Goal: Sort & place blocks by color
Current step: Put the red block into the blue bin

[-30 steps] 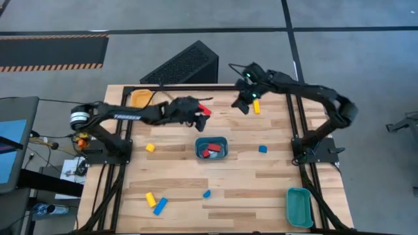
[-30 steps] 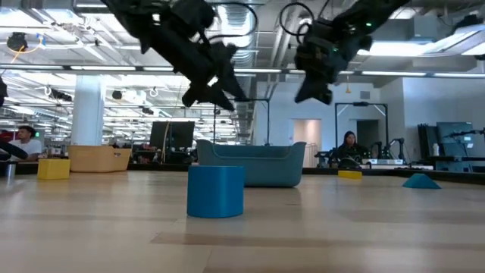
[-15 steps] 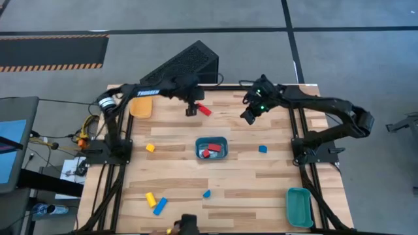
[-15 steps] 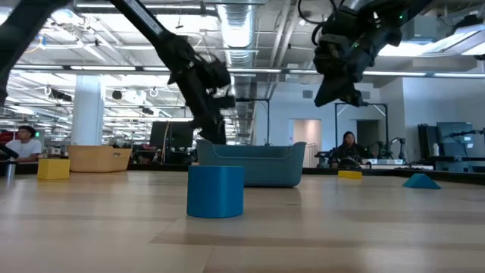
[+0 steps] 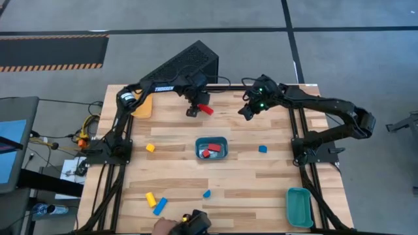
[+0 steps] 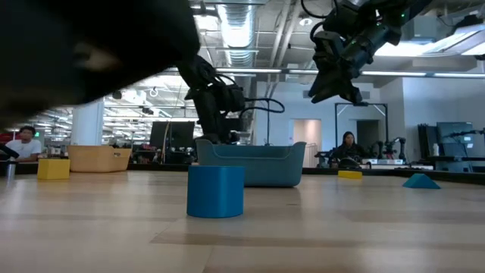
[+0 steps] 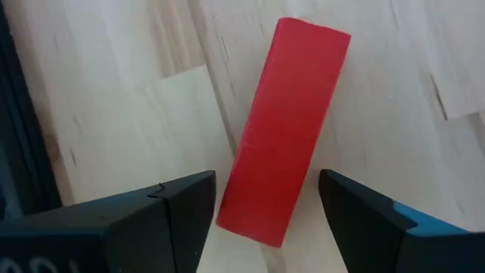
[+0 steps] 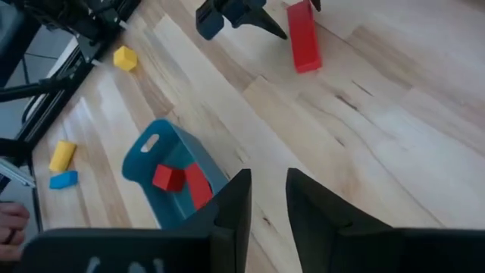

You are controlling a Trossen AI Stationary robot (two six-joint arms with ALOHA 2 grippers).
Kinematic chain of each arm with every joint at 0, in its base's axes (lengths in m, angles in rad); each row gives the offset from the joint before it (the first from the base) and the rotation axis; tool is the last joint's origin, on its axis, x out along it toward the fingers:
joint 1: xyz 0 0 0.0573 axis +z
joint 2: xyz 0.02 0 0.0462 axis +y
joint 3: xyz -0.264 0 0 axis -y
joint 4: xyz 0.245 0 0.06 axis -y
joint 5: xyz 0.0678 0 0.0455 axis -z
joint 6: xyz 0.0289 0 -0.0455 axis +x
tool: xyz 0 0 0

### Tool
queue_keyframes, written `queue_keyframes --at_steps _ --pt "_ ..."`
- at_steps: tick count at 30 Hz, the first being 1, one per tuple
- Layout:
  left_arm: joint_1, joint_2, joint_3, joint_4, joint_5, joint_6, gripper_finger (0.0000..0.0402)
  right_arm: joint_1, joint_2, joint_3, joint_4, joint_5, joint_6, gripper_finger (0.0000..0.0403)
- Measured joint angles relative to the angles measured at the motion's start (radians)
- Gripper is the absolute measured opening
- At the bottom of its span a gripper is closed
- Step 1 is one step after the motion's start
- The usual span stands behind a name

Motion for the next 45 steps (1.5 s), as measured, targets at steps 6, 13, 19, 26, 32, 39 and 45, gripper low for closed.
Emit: queue_keyframes --at_steps 6,13,19,26,32,39,45 --pt "-0.001 -0.001 -0.001 -0.014 -0.012 -0.036 0.0164 0.015 0.0 0.0 -0.004 0.046 0.035 0.0109" --pt "0.001 0.002 0.071 -0.054 -0.044 -0.161 0.0084 0.025 0.066 0.0 0.055 0.104 0.048 0.0114" --pt "-0.002 -0.046 0.242 -0.203 -0.044 -0.244 0.0084 -0.034 0.164 -0.001 0.285 -0.034 0.26 0.0153" --pt "-0.026 -0.193 0.272 -0.21 0.012 -0.224 0.0084 -0.076 0.22 0.0 0.483 -0.08 0.391 0.0236" --pt "-0.055 -0.266 0.272 -0.219 -0.047 -0.203 0.0084 -0.064 0.216 0.0 0.706 -0.093 0.45 0.0265" --pt "-0.105 -0.28 0.272 -0.227 -0.077 -0.175 0.0084 -0.065 0.219 0.0 0.749 -0.056 0.484 0.026" --pt "-0.153 -0.28 0.272 -0.219 -0.083 -0.161 0.0084 -0.065 0.219 0.0 0.722 -0.058 0.484 0.0218"
